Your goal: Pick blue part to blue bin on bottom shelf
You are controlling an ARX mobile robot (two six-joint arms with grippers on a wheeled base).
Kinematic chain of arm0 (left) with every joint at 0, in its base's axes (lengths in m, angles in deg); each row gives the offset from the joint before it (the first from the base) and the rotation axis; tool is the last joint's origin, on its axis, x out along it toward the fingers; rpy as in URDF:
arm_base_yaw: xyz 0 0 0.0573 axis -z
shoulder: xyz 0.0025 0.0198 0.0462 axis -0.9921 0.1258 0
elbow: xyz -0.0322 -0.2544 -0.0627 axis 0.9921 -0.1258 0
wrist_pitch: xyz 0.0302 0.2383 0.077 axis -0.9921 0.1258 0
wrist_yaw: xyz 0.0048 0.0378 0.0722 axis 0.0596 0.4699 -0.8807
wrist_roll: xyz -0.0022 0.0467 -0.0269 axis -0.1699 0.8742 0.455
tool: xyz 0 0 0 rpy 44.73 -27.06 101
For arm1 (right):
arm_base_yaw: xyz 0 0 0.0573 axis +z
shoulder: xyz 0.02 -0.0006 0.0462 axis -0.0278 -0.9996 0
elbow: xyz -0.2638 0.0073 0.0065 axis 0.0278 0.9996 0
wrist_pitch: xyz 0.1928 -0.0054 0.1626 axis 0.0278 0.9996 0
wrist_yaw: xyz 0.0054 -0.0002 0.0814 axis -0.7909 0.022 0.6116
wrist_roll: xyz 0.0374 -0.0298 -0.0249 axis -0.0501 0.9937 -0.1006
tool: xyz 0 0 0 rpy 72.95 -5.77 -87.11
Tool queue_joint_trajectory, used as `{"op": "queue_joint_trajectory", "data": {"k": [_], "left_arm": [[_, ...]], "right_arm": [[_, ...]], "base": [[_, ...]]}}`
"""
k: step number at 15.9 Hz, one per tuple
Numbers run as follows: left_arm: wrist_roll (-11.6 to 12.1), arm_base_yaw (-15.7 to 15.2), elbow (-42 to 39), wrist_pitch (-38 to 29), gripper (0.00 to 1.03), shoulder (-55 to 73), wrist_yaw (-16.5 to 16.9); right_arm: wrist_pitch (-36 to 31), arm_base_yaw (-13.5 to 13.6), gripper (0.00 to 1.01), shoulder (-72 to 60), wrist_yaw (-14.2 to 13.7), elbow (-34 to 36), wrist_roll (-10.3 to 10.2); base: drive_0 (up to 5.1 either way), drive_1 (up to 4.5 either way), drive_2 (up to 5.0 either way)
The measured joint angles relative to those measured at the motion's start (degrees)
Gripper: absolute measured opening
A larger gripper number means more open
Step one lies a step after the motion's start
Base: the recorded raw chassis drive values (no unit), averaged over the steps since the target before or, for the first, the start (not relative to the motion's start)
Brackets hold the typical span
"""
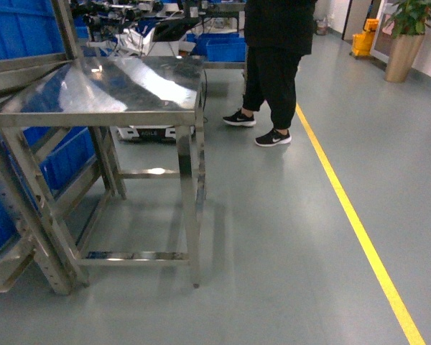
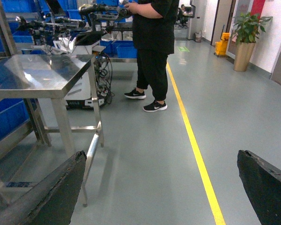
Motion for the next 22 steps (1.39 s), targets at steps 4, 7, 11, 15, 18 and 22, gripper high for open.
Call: {"op": "queue_joint_trajectory", "data": {"k": [4, 7, 11, 15, 18, 22], "left_arm": [[0.0, 0.0, 0.0, 0.0, 0.44, 0.0, 0.0], [0.0, 0.0, 0.0, 0.1, 0.44, 0.0, 0.0], [0.0, 0.0, 0.0, 0.0, 0.44, 0.0, 0.0], [0.0, 0.0, -0.1, -0.1, 0.44, 0.1, 0.0], [0.0, 0.0, -0.1, -0.1, 0.44, 0.0, 0.0], [0.0, 0.0, -0.1, -0.1, 0.44, 0.0, 0.0]], "right_arm": [[0.0, 0.0, 0.98, 0.0, 0.0, 0.0, 0.0], [-0.1, 0.0, 0.98, 0.0, 0.0, 0.0, 0.0], [-0.1, 0.0, 0.98, 0.0, 0.0, 0.0, 0.0], [0.3, 0.0, 0.98, 0.0, 0.0, 0.0, 0.0], [0.0, 0.0, 0.98, 0.0, 0.0, 0.0, 0.0], [0.1, 0.0, 0.98, 0.0, 0.0, 0.0, 0.0]], "base": [[0.1, 4.23, -4.0], [0.1, 4.18, -4.0], [0.0, 3.89, -3.8], [0.0, 0.0, 0.0], [0.0, 0.0, 0.0], [0.0, 0.0, 0.0]]}}
